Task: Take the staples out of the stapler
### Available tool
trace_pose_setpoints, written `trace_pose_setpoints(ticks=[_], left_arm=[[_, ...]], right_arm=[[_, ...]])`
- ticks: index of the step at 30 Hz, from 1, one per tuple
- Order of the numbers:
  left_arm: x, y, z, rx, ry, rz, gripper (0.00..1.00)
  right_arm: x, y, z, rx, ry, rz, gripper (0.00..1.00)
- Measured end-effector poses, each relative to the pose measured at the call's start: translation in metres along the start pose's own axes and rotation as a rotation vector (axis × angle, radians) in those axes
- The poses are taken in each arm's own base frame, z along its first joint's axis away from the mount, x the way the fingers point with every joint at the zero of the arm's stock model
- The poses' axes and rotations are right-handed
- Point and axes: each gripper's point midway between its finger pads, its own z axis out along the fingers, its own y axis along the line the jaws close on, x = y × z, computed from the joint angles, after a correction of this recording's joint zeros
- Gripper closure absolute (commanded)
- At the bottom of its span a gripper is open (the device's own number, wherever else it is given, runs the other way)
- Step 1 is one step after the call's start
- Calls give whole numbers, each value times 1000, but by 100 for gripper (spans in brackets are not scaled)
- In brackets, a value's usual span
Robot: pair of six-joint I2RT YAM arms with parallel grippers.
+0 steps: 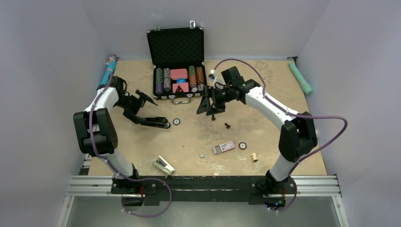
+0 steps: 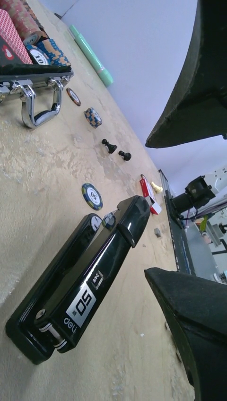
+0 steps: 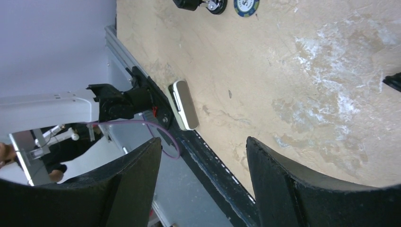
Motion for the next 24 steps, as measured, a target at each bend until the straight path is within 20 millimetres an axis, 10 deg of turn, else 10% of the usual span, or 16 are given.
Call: trace_pose_setpoints(ticks=[7,14,24], left_arm=[[5,3,-22,-44,-53,66,0],[33,3,-74,15,-204,208,0],[91,58,-109,10,-342,391,0]], right_arm=[[6,8,7,93,6,-152,30],[61,46,49,154,74,-400,30],[102,74,95,178,72,-563,34]])
